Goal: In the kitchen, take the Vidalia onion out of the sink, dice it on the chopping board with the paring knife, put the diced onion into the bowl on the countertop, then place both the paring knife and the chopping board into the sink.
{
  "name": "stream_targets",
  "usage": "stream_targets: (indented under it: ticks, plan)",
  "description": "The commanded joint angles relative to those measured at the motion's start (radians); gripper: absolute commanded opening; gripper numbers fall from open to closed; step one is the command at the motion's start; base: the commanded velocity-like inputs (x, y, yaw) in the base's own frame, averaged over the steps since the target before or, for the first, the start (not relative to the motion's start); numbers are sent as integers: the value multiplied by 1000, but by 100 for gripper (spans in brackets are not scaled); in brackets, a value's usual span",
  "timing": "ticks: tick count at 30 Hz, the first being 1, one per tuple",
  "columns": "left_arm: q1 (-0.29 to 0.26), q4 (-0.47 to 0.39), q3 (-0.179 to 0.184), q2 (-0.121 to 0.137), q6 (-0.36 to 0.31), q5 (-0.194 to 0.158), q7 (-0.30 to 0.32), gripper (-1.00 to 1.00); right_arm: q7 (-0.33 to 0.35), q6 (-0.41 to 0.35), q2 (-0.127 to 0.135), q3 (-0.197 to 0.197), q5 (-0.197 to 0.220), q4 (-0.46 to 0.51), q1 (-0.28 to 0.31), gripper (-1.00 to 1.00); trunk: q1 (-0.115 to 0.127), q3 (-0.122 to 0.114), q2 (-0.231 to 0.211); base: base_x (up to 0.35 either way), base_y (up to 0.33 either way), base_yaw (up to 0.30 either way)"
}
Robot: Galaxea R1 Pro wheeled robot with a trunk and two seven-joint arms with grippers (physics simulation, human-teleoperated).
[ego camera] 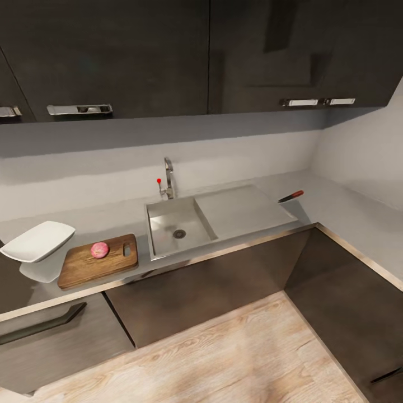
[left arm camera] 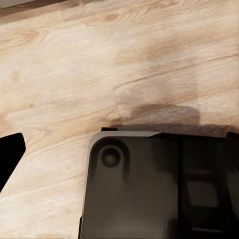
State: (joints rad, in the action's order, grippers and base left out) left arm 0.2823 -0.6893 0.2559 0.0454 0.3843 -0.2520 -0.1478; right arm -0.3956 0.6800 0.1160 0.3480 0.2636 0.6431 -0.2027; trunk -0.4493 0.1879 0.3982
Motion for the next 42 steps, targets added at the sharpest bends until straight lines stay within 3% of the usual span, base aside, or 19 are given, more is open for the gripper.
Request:
stream_targets:
  ticks: [1, 10, 17, 19, 22, 24, 26, 28, 30, 36, 41, 42]
  plan:
    - [0, -1, 8, 2, 2, -6, -10, 100, -9, 1, 2, 8, 5, 2, 0, 100, -1, 2, 2, 0, 0, 0]
    - [0, 1, 8, 1, 2, -6, -9, 100, -10, 1, -1, 8, 4, 15, 0, 100, -1, 2, 2, 0, 0, 0]
    - [0, 2, 8, -1, 2, -5, -9, 100, -50, -56, 2, 7, -2, 217, 3, 100, -1, 2, 2, 0, 0, 0]
    - [0, 3, 8, -1, 2, -5, -9, 100, -89, -131, 4, 7, -4, 324, 3, 100, -1, 2, 2, 0, 0, 0]
    - [0, 5, 8, -1, 2, -4, -9, 100, -169, -315, 9, -2, -14, 526, 3, 100, -1, 2, 2, 0, 0, 0]
    - [0, 5, 8, -1, 2, -4, -9, 100, -201, -421, 12, -29, -32, 642, 4, 100, -1, 2, 2, 0, 0, 0]
    - [0, 5, 8, -1, 2, -4, -10, 100, -222, -538, 13, -90, -76, 770, 11, 100, -1, 2, 2, 0, 0, 0]
    - [0, 5, 8, -1, 2, -4, -10, 100, -227, -592, 14, -120, -101, 823, 25, 100, -1, 2, 2, 0, 0, 0]
    - [0, 5, 8, -1, 2, -4, -9, 100, -233, -705, 14, -163, -140, 898, 85, 100, -1, 2, 2, 0, -17, 0]
    - [0, 5, 8, -1, 2, -4, -9, 100, -238, -938, 15, -211, -166, 946, 288, 100, -1, 2, 2, 11, -96, 0]
    - [0, 5, 8, -1, 2, -4, -9, 100, -239, -1195, 19, -242, -175, 953, 584, 100, -1, 2, 2, 137, -207, 0]
    - [0, 5, 8, -1, 2, -4, -9, 100, -239, -1220, 20, -243, -176, 953, 615, 100, -1, 2, 2, 172, -236, 0]
